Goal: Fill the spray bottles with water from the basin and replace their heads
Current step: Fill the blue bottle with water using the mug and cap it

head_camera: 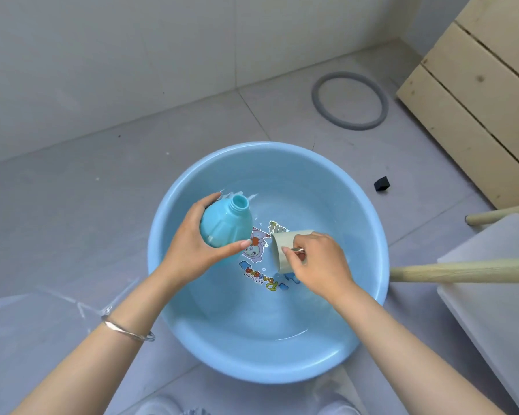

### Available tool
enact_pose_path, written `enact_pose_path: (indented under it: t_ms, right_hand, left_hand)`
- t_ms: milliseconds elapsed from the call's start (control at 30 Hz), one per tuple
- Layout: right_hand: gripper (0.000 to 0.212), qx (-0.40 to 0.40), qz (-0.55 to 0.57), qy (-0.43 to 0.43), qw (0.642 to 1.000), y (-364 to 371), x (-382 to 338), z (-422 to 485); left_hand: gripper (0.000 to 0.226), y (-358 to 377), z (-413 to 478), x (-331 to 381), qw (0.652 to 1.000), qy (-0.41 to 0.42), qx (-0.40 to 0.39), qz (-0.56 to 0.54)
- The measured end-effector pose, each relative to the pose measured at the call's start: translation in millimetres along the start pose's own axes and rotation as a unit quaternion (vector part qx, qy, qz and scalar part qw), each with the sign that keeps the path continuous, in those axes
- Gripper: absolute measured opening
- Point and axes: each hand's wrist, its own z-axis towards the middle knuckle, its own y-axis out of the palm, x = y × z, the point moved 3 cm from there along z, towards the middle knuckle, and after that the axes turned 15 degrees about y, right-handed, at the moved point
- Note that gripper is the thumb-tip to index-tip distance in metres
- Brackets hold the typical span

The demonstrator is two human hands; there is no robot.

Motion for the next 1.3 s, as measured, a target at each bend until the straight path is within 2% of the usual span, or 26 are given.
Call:
enact_pose_path:
  t_ms: [133,267,367,433,500,633,767,933,1000,1167,1300]
  right_hand:
    - [0.033,0.028,0.025,-0.016,0.999,11.9,-5.1,-2.8]
    - [0.032,0.035,0.06,-0.03,0.997,20.0,-8.0,-6.4]
    - [0.035,0.019,0.172,0.031,0.984,17.0,-0.5,-5.0]
    - [0.035,-0.024,0.287,0.103,0.952,13.9,8.6,-2.5]
    - [0.038,-0.063,0.393,0.157,0.904,7.0,12.4,-5.5]
    - [0.044,-0.062,0.538,0.213,0.813,-12.1,18.5,-14.4]
    - [0.041,-0.035,0.592,0.198,0.78,-45.5,17.4,-22.0]
    - [0.045,0.002,0.593,0.151,0.791,-95.2,12.0,-29.9]
    - [0.04,0.003,0.591,0.145,0.794,-108.4,8.0,-31.0]
    - [0.032,0.017,0.542,0.123,0.831,-122.3,0.4,-35.3]
    - [0.043,0.033,0.502,0.127,0.855,-119.3,1.2,-36.3]
  left_hand:
    - [0.076,-4.4,-0.7,2.9,1.0,0.012,0.025,0.005]
    - [0.07,-10.7,0.0,2.3,0.999,0.0,0.051,-0.011]
    - [0.067,-12.2,-0.3,2.7,0.998,-0.012,0.058,-0.033]
    - [0.065,-12.6,-1.2,2.7,0.996,-0.02,0.069,-0.055]
    - [0.064,-13.2,-1.4,3.5,0.995,-0.02,0.077,-0.063]
    - [0.068,-12.6,0.1,5.2,0.993,-0.02,0.089,-0.07]
    - [0.072,-8.8,1.6,3.6,0.995,-0.018,0.068,-0.068]
    - [0.081,3.9,1.8,4.2,0.999,0.013,0.02,-0.027]
    - [0.081,9.7,1.5,2.8,1.0,0.023,0.005,-0.006]
    - [0.087,21.4,-1.4,-0.1,0.997,0.042,-0.04,0.054]
    - [0.091,26.4,-2.0,0.2,0.994,0.045,-0.059,0.078]
